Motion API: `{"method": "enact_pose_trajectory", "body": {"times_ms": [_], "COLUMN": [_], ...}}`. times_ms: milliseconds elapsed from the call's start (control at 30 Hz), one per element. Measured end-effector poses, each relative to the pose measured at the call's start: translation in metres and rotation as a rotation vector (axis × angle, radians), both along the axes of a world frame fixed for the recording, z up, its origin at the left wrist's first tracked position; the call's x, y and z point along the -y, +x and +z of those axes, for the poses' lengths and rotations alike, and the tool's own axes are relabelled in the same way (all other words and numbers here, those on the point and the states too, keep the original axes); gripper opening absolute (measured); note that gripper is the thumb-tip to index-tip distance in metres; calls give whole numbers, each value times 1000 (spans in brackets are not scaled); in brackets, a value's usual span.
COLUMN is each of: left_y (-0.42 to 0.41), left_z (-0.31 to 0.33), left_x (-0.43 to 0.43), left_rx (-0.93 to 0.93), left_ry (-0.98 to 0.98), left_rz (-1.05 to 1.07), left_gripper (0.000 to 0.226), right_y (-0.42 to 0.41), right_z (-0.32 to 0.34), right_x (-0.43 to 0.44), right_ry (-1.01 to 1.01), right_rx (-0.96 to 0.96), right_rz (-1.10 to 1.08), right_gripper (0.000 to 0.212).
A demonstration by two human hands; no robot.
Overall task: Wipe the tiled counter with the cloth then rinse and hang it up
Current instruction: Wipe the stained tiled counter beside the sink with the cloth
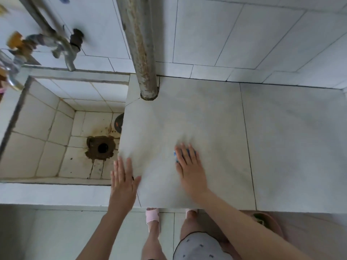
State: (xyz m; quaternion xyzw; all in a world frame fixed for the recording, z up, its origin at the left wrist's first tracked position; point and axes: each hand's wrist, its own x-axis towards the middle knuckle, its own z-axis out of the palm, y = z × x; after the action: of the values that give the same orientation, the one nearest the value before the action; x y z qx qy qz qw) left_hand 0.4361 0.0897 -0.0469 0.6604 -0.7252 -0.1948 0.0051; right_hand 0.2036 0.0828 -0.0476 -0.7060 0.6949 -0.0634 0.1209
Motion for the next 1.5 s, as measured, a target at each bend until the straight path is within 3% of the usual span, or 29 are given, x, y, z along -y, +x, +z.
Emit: {"method": "enact_pose_trajectory", "body": {"times_ms": [167, 333, 667, 800, 900, 1200, 1333, 1500], "left_y": [7, 7, -2, 1, 9, 44, 62, 86], "left_z": [0, -3, -5, -3, -1, 0, -2, 0], "left_x": [-1, -5, -9, -8, -11, -34, -38, -37], "left_rx": [-46, -33, -55, -67, -70, -54, -1, 29], "left_ry": [4, -40, -71, -74, -81, -72, -78, -93], "left_rz": [-22, -43, -203, -218, -242, -179, -162, -83], "left_gripper": [74, 70, 66, 67, 66, 66, 66, 64], "right_y": [64, 43, -122, -120, -83, 112, 138, 144], "right_z": [0, -3, -7, -11, -9, -1, -4, -3], "right_x": [-20, -18, -76, -107, -110, -87, -74, -59], "right_ry": [-37, 23, 106, 78, 62, -27, -22, -5], "right_rx": [55, 9, -14, -77, 2, 135, 29, -19], "right_rz": [169, 230, -489, -645, -719, -84, 199, 346], "right_gripper": [46, 47, 58, 57, 54, 50, 49, 48]}}
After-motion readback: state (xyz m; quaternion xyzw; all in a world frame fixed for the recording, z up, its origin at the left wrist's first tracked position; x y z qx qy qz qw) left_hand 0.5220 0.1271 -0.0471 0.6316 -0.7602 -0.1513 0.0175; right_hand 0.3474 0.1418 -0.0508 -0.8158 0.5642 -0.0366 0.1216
